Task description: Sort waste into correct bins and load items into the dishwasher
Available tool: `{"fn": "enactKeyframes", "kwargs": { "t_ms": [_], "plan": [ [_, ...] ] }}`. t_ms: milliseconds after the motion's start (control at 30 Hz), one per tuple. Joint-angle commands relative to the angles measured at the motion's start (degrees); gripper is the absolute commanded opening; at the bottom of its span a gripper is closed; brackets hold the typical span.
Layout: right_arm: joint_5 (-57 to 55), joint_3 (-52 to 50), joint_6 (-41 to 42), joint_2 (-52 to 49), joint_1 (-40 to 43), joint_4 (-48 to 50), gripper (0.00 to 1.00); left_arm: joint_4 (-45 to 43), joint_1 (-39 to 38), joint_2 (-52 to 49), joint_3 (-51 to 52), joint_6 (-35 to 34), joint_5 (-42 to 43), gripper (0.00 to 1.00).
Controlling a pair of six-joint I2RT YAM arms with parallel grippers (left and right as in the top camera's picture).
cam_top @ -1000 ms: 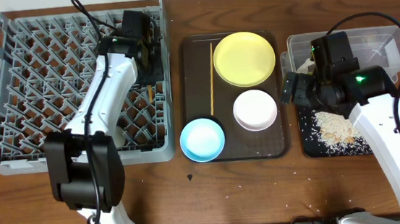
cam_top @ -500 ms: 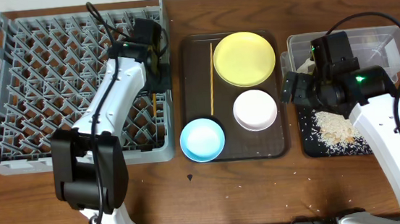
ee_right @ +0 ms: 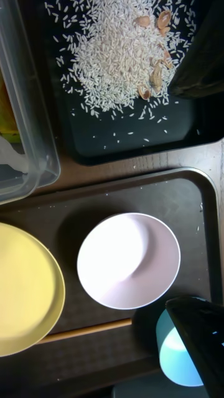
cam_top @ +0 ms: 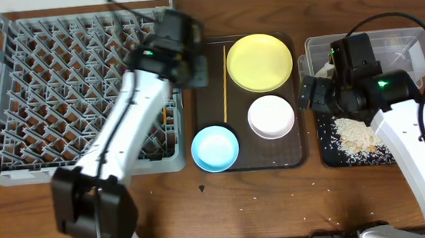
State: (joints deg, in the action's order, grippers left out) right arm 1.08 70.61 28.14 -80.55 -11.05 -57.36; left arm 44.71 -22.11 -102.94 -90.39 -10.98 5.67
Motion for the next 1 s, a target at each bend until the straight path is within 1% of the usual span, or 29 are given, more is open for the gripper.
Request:
{"fn": "enactKeyframes", "kwargs": {
  "t_ms": [0, 100, 267, 500, 700, 867, 967],
  "plan": [
    [0.11, 0.52, -0.79, 0.5, 0.11, 0.11, 0.99, -2.05, -3.87, -6.38, 0.59, -0.66, -1.44, 0.3],
    [0.94, 0.52, -0.76, 0.5, 0.11, 0.26, 0.99, -4.59, -5.7, -11.96, 0.59, -0.63, -2.69, 0.31],
    [0.94, 0.52, -0.76, 0.5, 0.11, 0.15, 0.99, -6.73, -5.95, -18.51, 0.59, -0.68, -2.69, 0.31],
    [0.92, 0.52, -0.76, 0.5, 0.11, 0.83, 0.99, -7.5, -6.29, -22.84, 0.59, -1.38, -0.31, 0.31],
    [0.94, 0.52, -0.76, 0.5, 0.11, 0.83, 0.99, -7.19, -6.36, -23.61, 0.59, -2.08, -0.33, 0.3],
    [0.92, 0.52, -0.76, 0.5, -0.5, 0.79, 0.99, -4.02, -6.1, -19.54, -1.84, -9.18, -0.28, 0.31],
    [0.92, 0.52, -0.76, 0.52, -0.5, 0.79, 0.99, -5.09, -6.23, -16.2, -2.01, -13.7, -0.26, 0.32]
  ]
}}
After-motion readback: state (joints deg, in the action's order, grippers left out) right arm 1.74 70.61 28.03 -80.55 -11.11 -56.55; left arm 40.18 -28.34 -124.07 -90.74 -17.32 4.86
